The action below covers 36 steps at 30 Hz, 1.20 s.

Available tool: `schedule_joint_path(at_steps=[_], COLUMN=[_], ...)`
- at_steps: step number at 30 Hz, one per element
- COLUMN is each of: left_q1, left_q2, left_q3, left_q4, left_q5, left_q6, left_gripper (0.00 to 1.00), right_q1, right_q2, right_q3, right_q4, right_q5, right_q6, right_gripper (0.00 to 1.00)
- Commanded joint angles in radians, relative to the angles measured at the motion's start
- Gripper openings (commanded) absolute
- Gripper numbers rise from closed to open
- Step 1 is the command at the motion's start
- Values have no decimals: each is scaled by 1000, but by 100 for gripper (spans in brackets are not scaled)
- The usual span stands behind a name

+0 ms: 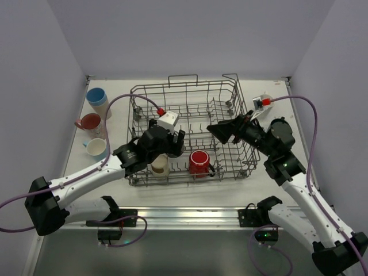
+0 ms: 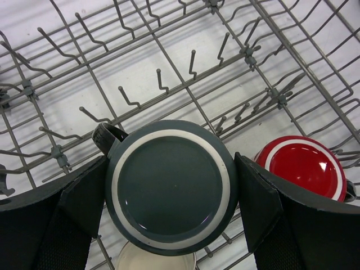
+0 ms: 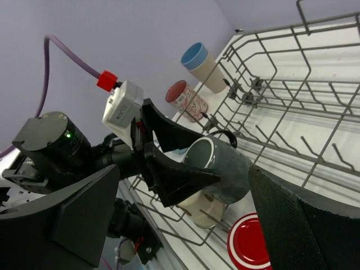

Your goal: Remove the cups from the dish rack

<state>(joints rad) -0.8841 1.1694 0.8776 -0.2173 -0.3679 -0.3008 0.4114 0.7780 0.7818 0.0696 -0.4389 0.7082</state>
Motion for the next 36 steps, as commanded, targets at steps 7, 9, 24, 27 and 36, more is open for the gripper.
schedule_joint_path(at_steps=[7,9,24,27,36], left_q1=[27,51,177,177,177], left_q2=[-178,-192,-318,-320,-320], left_q3=[70,69,-5,-2,-31], left_q4=[199,234,450,472,541], left_q5=[-17,24,282,339,448], left_q6=[-121,-141,-400,-428,-511], left_gripper=[4,3,0,0,0], right_q1=[96,99,113,141,199], right_q2=[118,156,214,234,289], right_q3=[-70,-73,-136,-124,-49], right_q4=[285,324,528,587,653], right_q5=[25,20,-159,-188,-219], right_q6=[135,117,203,221,221], right_gripper=[93,91,86,86,77])
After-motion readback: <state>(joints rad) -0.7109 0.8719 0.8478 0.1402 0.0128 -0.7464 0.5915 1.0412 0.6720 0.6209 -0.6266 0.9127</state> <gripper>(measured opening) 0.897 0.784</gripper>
